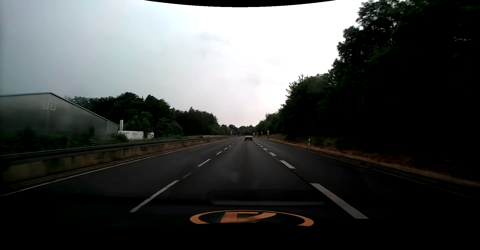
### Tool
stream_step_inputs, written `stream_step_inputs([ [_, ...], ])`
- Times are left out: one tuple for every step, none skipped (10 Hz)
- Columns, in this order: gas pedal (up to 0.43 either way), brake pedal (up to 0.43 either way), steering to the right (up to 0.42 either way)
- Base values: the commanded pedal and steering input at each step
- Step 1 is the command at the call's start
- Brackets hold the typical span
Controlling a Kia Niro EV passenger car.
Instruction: Follow the waypoints while adhering to traffic rules and regulations
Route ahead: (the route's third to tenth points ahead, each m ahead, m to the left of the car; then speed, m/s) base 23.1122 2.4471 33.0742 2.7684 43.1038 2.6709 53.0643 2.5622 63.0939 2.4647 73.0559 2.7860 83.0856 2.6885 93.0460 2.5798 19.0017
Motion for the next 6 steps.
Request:
stream_step_inputs([
  [0.039, 0.0, -0.001],
  [0.0, 0.0, -0.002],
  [0.0, 0.0, -0.002],
  [0.0, 0.0, -0.002],
  [0.0, 0.0, -0.002],
  [0.0, 0.0, -0.002],
])
